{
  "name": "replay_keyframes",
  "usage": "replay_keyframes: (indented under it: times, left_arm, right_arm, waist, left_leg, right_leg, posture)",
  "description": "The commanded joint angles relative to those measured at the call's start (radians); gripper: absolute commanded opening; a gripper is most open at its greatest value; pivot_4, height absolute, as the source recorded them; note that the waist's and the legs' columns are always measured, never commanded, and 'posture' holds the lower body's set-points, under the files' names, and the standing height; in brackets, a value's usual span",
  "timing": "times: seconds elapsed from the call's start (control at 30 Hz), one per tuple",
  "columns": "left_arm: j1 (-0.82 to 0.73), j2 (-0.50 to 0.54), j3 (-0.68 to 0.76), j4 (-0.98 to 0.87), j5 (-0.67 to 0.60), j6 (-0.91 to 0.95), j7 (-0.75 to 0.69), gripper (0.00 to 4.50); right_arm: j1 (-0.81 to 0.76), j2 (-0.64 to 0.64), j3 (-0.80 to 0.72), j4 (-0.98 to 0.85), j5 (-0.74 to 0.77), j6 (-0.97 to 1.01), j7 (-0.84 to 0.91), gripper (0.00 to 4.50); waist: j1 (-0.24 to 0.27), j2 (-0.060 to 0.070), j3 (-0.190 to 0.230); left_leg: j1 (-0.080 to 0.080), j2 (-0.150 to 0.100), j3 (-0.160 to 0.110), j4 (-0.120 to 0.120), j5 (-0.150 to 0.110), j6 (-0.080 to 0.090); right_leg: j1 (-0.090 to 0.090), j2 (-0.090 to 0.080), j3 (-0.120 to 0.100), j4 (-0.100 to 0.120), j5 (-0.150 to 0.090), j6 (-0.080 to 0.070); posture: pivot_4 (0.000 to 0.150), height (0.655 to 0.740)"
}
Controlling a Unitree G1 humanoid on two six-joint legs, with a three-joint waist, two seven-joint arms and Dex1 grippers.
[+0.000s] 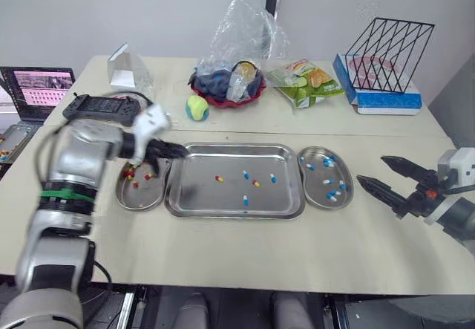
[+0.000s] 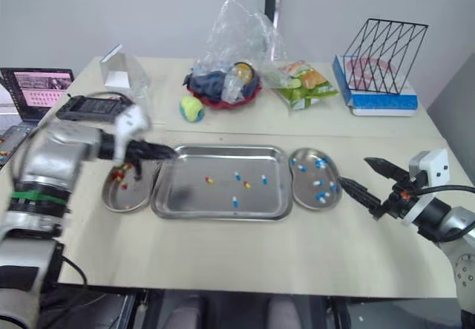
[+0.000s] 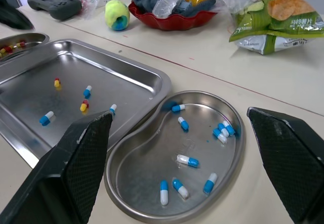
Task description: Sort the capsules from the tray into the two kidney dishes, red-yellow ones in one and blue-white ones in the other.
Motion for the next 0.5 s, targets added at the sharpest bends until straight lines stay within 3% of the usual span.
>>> replay_keyframes:
  times: [0.03,0.17,0.5]
  left_arm:
    - [0.031,0.081,0.082,-0.001,-0.045,0.055,0.0,0.05]
    - [0.11,0.14,0.144,-0.02,-0.079,0.105,0.026,0.05]
    - [0.335,0.094,0.178,-0.16,-0.127,0.113,0.109,0.05]
  right_arm:
    - [-0.036,-0.024,0.0,-0.012,0.062,0.034,0.04,4.5]
    - [-0.07,-0.037,0.028,-0.007,0.082,0.061,0.073,4.5]
    - [-0.151,-0.046,0.098,0.042,0.041,0.052,0.107,4.5]
  waist:
    - [-0.001,0.0,0.0]
    - [0.006,0.0,0.0]
    - [0.012,0.0,0.0]
  left_leg:
    - [0.0,0.0,0.0,0.0,0.0,0.0]
    - [0.0,0.0,0.0,0.0,0.0,0.0]
    - [-0.001,0.0,0.0,0.0,0.0,-0.001]
  right_leg:
    - [0.0,0.0,0.0,0.0,0.0,0.0]
    - [0.0,0.0,0.0,0.0,0.0,0.0]
    - [0.0,0.0,0.0,0.0,0.0,0.0]
  posture:
    - [0.15,0.738]
    - [0.15,0.738]
    - [0.15,0.738]
